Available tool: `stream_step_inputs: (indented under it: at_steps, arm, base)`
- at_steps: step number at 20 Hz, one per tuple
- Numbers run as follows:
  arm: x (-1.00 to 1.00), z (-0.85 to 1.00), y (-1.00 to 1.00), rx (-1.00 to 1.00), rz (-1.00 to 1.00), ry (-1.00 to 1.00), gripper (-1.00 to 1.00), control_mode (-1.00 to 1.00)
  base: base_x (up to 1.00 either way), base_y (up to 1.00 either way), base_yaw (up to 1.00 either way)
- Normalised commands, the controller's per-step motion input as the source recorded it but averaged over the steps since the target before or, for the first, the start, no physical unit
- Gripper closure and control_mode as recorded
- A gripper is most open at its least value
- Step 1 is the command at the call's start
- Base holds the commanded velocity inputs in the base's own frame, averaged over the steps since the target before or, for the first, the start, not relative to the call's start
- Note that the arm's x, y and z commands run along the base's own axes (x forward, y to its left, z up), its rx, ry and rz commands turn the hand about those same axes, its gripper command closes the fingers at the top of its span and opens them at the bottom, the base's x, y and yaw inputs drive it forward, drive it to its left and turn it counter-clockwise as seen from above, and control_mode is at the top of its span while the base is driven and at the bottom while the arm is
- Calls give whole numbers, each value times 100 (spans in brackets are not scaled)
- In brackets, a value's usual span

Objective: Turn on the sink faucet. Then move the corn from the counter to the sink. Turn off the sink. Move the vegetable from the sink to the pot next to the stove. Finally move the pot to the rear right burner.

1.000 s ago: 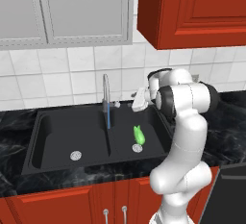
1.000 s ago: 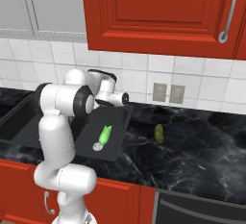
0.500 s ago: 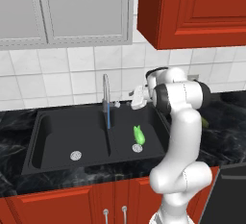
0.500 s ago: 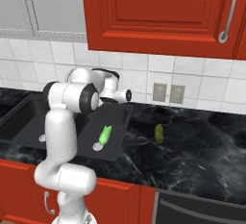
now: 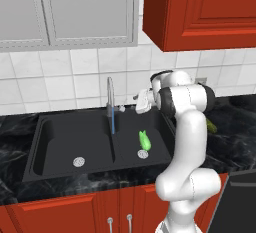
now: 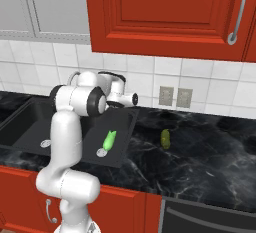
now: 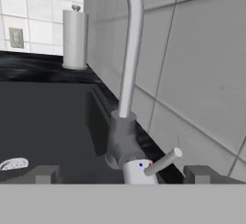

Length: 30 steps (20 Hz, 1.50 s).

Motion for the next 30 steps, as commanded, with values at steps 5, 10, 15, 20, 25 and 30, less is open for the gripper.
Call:
stream_step_inputs:
  at_steps: [5,10,15,20,25,30]
  arm:
    - [13,0,12,0,0,0,-100,-100]
    - [7,0,22,0,1,0,-100,-100]
    - [14,0,21,0,1,0,-100,-100]
    - [17,0,20,0,1,0,-100,-100]
    - [17,-3,12,0,2,0,-100,-100]
    - [14,-6,-4,0,3,0,-100,-100]
  base:
    - [0,0,0]
    - [0,0,0]
    - [0,0,0]
    - [0,0,0]
    - [0,0,0]
    - [0,0,0]
